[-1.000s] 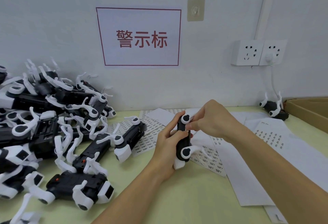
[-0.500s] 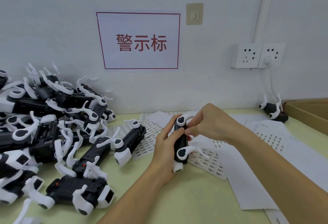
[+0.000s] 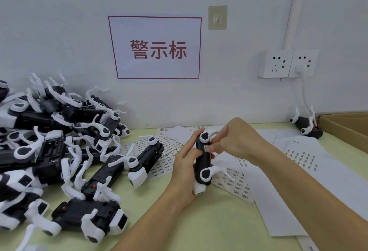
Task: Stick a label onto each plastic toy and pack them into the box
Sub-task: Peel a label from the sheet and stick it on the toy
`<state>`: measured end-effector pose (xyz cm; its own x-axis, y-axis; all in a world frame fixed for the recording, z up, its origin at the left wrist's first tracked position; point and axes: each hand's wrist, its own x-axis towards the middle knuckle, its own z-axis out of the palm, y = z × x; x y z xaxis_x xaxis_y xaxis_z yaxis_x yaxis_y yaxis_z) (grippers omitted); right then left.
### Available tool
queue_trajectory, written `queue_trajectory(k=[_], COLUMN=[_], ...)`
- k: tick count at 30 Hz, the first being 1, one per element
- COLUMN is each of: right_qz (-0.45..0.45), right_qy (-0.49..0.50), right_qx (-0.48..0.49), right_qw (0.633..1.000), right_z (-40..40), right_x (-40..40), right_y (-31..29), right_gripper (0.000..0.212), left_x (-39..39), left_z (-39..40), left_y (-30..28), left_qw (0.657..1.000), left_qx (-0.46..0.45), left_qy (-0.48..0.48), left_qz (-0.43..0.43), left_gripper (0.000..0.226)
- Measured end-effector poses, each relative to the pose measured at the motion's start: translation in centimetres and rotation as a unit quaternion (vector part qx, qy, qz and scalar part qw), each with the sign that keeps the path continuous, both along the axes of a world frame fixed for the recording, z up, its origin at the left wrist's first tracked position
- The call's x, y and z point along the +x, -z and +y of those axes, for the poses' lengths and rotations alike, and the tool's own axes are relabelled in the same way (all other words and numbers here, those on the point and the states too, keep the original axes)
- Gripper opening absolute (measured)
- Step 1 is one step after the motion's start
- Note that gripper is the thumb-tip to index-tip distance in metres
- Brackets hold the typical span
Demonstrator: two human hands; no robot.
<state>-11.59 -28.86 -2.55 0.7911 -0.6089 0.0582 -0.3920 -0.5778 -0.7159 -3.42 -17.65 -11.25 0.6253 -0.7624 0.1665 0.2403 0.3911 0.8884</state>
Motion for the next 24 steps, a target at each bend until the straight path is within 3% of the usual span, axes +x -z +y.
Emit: queue_trajectory(k=[6,11,13,16,20,24], right_qz=[0.026,-0.089,-0.092,-0.046,-0.039,-0.064], right_qy=[-0.029,-0.007,-0.047,-0.112,-0.120,-0.089], right_qx=[-0.020,-0.072,-0.059,-0.058,-0.089,-0.085], right_qw=[0.999,0.993,0.993,0.991,0.988,0.990], right_z=[-0.5,-0.9,-0.4,-0.2,-1.2,-2.0], right_x=[-0.4,-0.3,-0.1,0.3,0.5,0.6], right_y=[-0.5,-0.7,0.1,1.3,1.6,1.9], right_gripper=[0.008,0.015,0.032,0.048,0.021,0.023], left_x=[0.0,-0.3,-0.5,-0.4,-0.4,-0.3], left_z=[0.0,0.1,0.2,0.5,0.4,0.2], left_y=[-0.3,-0.1,-0.1,-0.1,-0.2,0.0], left_qw=[0.999,0.997,0.998,0.999,0.999,0.999], left_qx=[0.027,0.047,0.050,0.035,0.028,0.028], left_qy=[-0.007,-0.023,-0.031,-0.025,-0.009,-0.021], left_qz=[0.032,0.054,0.034,0.002,-0.018,-0.023], left_gripper=[0.056,0.036,0.026,0.028,0.037,0.036])
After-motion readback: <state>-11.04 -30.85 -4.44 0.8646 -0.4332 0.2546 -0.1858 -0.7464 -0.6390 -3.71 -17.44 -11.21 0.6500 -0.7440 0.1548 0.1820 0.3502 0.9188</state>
